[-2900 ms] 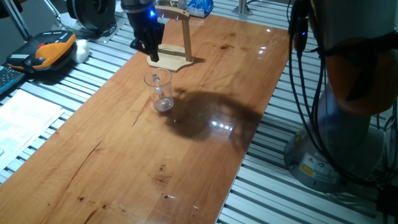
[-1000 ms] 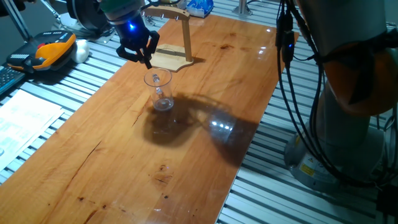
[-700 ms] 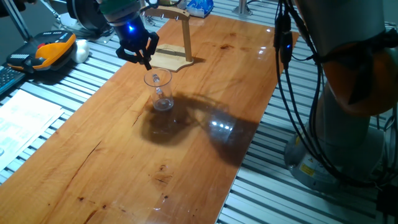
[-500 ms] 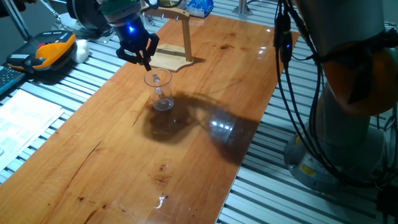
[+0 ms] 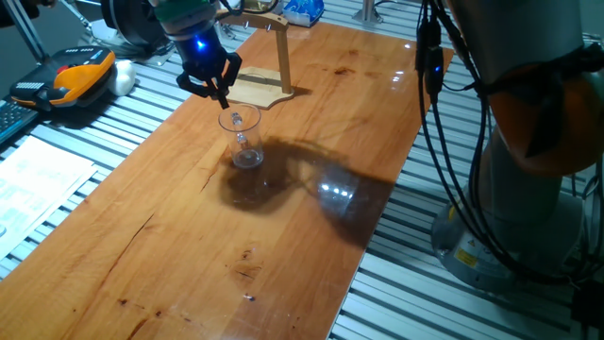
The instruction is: Put the cup on the cup rack
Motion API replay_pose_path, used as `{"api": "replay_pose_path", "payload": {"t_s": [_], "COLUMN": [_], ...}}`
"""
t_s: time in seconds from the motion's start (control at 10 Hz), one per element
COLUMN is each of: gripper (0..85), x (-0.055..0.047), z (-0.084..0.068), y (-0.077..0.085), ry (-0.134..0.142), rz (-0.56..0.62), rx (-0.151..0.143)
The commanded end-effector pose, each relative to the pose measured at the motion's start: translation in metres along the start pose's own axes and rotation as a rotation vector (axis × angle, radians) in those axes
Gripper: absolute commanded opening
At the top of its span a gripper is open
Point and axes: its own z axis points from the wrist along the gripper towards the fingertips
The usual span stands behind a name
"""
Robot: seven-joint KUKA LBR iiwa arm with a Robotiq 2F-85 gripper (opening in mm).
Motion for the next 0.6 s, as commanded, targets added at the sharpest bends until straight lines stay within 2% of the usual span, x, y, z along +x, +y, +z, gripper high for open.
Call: {"api": "replay_pose_path", "payload": {"t_s": [0.0,0.2,0.3,0.4,0.5], "gripper": [0.0,0.0,0.0,0.0,0.0], "x": [-0.0005,-0.0016,-0.0018,-0.0022,-0.0029], "z": [0.0005,0.0011,0.0009,0.0006,0.0013], "y": [-0.0002,-0.0011,-0.0012,-0.0015,-0.0014], "ry": [-0.004,0.008,0.003,0.015,0.022], "rz": [-0.004,0.000,0.019,0.042,0.059], "rx": [0.018,0.029,0.060,0.096,0.094]}}
